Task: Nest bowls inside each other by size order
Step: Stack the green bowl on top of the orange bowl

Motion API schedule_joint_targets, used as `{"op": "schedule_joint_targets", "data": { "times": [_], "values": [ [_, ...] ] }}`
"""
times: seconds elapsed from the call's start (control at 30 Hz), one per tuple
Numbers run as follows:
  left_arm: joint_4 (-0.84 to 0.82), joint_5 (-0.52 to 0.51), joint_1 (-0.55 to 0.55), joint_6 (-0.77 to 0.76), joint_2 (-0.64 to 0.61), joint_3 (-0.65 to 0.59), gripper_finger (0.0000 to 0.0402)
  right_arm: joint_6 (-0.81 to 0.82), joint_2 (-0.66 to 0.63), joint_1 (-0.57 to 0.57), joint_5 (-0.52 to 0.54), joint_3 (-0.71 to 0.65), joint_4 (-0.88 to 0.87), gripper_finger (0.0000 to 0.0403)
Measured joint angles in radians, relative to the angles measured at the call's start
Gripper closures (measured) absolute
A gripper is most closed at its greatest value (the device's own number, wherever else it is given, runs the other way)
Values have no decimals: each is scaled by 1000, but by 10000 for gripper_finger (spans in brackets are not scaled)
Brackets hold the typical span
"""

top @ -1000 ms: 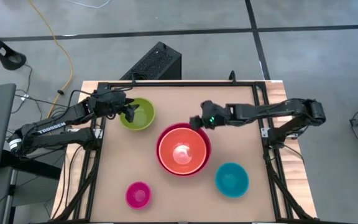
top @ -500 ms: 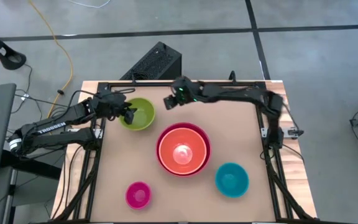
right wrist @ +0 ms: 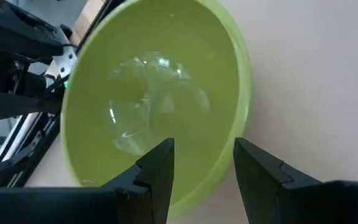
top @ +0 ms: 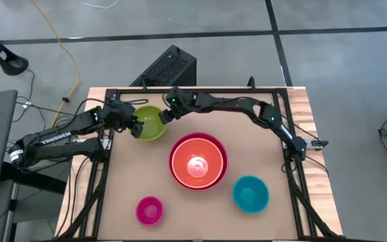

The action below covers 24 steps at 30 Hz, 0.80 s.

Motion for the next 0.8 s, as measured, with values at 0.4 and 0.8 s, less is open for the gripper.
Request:
{"op": "schedule_joint_targets", "data": {
  "times": [0.4,0.8],
  "values": [
    [-8,0,0,-28,0,0,207,-121,1,48,157,1,-37,247],
    [-12,-8,0,-37,0,0,207,-89,7,45,168,7,-1,261]
  ]
}}
